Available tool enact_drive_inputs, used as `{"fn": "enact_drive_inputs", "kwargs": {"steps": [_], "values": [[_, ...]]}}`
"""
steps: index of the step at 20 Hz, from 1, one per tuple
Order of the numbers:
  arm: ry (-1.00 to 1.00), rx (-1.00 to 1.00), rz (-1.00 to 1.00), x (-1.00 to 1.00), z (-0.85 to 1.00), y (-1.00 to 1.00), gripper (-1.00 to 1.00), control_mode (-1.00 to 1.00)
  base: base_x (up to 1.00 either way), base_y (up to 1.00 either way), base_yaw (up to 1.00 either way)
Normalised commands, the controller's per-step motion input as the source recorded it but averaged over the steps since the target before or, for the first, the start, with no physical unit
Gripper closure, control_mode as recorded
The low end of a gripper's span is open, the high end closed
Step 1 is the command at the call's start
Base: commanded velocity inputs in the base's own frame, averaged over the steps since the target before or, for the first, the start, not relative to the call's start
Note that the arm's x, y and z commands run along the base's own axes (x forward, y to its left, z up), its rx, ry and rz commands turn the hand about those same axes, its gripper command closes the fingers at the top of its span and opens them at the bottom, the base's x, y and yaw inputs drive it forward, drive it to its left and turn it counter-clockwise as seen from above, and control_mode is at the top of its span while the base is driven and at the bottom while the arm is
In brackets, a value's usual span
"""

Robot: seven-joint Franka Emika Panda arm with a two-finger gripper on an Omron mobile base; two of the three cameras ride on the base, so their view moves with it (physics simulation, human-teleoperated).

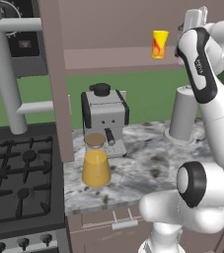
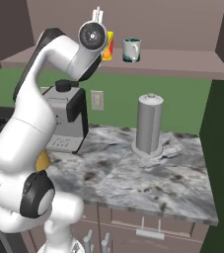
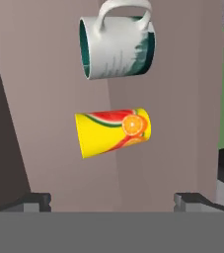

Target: There is a tray on the dining counter. Grab the cup, mug, and pitcher and place them on the tray. The pitcher may be placed next to the tray if it cannot fit the tray.

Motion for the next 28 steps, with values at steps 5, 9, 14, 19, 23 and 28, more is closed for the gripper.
{"fn": "enact_drive_inputs", "kwargs": {"steps": [5,9,14,19,23,28], "values": [[0.00,0.00,0.04,0.20,0.00,0.00,-1.00,-1.00,0.00,0.00,0.00],[0.00,-0.02,0.00,0.17,0.00,-0.01,-1.00,-1.00,0.00,0.00,0.00],[0.00,-0.05,-0.01,0.09,0.00,0.00,-1.00,-1.00,0.00,0.00,0.00],[0.00,-0.03,0.00,0.16,0.00,-0.02,-1.00,-1.00,0.00,0.00,0.00],[0.00,0.00,0.00,0.28,0.00,-0.03,-1.00,-1.00,0.00,0.00,0.00],[0.00,0.00,0.00,0.34,0.00,-0.03,-1.00,-1.00,0.00,0.00,0.00]]}}
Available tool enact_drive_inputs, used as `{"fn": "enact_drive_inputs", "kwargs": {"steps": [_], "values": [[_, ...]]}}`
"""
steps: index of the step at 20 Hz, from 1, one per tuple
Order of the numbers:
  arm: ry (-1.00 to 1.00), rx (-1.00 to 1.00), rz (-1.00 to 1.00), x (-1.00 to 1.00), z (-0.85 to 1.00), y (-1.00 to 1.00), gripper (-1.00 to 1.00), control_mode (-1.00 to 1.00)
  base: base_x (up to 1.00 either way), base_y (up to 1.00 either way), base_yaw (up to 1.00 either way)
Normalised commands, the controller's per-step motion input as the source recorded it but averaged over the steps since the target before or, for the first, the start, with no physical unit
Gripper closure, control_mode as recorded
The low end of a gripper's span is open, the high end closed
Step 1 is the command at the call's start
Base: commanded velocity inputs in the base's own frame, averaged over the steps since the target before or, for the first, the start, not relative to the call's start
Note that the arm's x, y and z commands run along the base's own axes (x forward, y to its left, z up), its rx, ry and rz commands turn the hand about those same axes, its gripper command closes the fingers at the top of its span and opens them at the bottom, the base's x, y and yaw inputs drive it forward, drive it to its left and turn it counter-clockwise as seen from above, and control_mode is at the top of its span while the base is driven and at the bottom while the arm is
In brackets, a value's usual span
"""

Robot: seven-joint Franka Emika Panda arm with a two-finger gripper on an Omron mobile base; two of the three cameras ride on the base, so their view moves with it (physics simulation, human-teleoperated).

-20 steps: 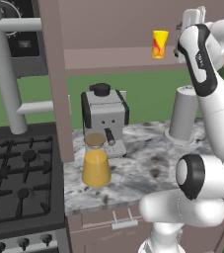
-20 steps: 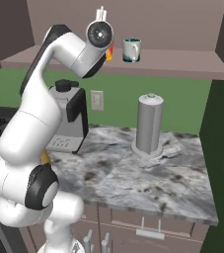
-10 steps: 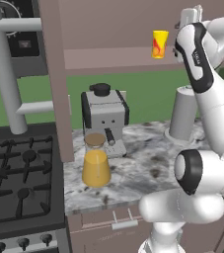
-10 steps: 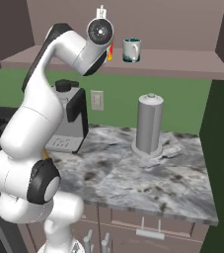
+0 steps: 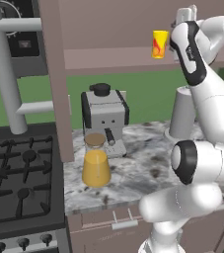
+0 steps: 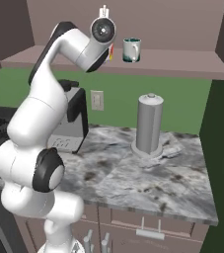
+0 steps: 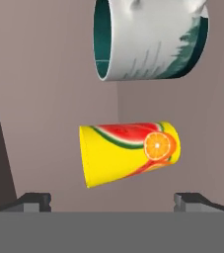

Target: There is a tray on the dining counter. Grab the cup, mug, and pitcher and place them on the tray. The pitcher may be placed next to the tray if it cannot fit the tray.

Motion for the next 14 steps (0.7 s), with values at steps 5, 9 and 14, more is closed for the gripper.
{"fn": "enact_drive_inputs", "kwargs": {"steps": [5,9,14], "values": [[0.00,0.00,0.00,0.31,0.00,-0.05,-1.00,-1.00,0.00,0.00,0.00],[0.00,0.00,0.00,0.24,0.00,-0.05,-1.00,-1.00,0.00,0.00,0.00],[0.01,-0.01,0.00,0.17,0.00,-0.05,-1.00,-1.00,0.00,0.00,0.00]]}}
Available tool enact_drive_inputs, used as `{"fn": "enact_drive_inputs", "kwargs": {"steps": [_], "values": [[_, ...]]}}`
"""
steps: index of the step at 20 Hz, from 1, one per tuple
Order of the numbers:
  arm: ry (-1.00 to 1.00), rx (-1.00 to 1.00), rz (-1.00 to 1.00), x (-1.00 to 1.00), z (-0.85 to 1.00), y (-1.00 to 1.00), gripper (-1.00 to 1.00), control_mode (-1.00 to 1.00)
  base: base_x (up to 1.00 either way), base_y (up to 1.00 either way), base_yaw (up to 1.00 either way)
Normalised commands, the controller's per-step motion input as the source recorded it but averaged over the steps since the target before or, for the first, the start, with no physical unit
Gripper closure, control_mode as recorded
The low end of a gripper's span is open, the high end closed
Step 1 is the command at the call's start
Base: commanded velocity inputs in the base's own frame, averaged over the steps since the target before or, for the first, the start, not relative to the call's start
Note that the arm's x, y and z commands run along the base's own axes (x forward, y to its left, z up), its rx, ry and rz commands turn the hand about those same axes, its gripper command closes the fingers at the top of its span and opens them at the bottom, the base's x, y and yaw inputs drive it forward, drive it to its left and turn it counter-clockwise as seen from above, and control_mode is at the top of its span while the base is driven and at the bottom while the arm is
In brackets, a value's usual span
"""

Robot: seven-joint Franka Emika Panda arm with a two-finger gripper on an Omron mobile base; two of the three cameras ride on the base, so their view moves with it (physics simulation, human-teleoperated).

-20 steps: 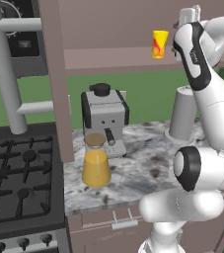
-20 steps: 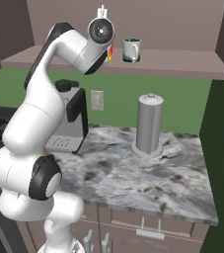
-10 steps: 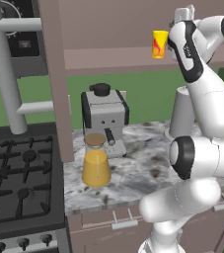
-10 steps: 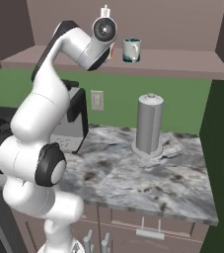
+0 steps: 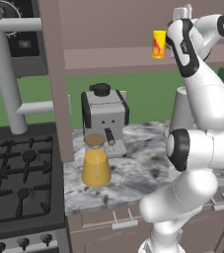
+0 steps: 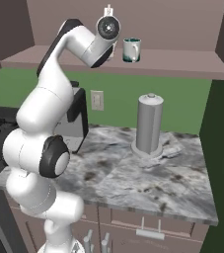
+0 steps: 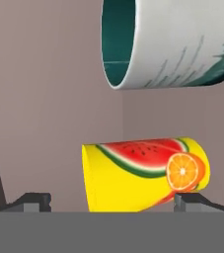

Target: There is a tray on the dining counter. Grab the cup, mug, and pitcher and place them on the tray. The pitcher may be placed next to the tray if it cannot fit the tray.

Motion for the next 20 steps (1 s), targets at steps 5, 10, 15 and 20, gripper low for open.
{"fn": "enact_drive_inputs", "kwargs": {"steps": [5,10,15,20], "values": [[0.01,0.00,0.00,0.18,-0.03,0.00,-1.00,-1.00,0.00,0.00,0.00],[0.02,0.00,0.00,0.13,-0.08,0.00,-1.00,-1.00,0.00,0.00,0.00],[0.01,0.00,0.00,0.07,-0.15,0.00,-1.00,-1.00,0.00,0.00,0.00],[0.00,0.00,0.00,0.04,-0.18,0.00,-1.00,-1.00,0.00,0.00,0.00]]}}
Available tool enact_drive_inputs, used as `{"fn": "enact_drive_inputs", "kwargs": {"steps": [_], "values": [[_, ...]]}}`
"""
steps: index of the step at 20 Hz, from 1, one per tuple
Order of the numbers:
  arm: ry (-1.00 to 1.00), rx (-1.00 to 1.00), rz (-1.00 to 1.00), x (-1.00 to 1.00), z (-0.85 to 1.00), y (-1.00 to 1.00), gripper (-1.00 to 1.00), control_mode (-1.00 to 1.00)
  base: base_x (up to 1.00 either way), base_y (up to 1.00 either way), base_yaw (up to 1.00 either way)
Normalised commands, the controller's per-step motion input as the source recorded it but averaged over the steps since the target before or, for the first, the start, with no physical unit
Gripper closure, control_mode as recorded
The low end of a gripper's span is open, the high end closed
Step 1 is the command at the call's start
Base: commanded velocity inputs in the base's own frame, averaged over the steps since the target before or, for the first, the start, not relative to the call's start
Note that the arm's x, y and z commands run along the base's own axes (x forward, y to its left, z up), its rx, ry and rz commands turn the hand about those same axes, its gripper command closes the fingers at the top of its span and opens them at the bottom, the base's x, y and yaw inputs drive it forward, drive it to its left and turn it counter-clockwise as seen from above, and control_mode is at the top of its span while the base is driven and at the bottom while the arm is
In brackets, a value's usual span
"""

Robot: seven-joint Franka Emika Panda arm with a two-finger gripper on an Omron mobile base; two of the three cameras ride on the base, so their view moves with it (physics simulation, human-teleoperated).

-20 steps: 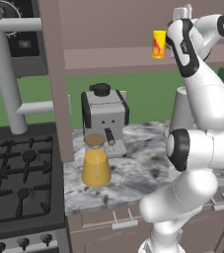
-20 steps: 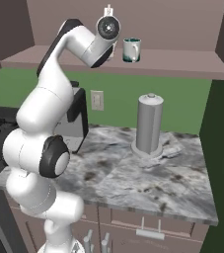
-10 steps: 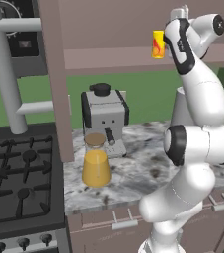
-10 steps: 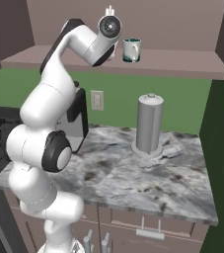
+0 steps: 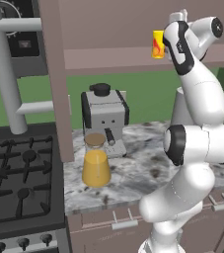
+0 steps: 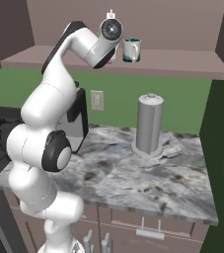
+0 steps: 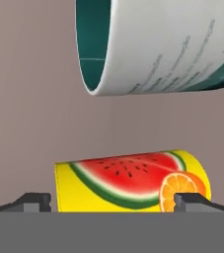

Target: There is a tray on the dining counter. Grab the cup, mug, and pitcher and place them on the tray. The pitcher may be placed next to the tray if it cannot fit the tray.

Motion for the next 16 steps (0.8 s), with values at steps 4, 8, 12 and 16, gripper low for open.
{"fn": "enact_drive_inputs", "kwargs": {"steps": [4,8,12,16], "values": [[0.00,0.00,0.00,0.08,-0.10,0.00,-1.00,-1.00,0.00,0.00,0.00],[0.00,0.00,0.00,0.21,0.00,0.00,-1.00,-1.00,0.00,0.00,0.00],[0.00,0.00,0.00,0.18,0.00,0.00,-1.00,-1.00,0.00,0.00,0.00],[0.00,0.00,0.00,0.15,0.00,0.00,-1.00,-1.00,0.00,0.00,0.00]]}}
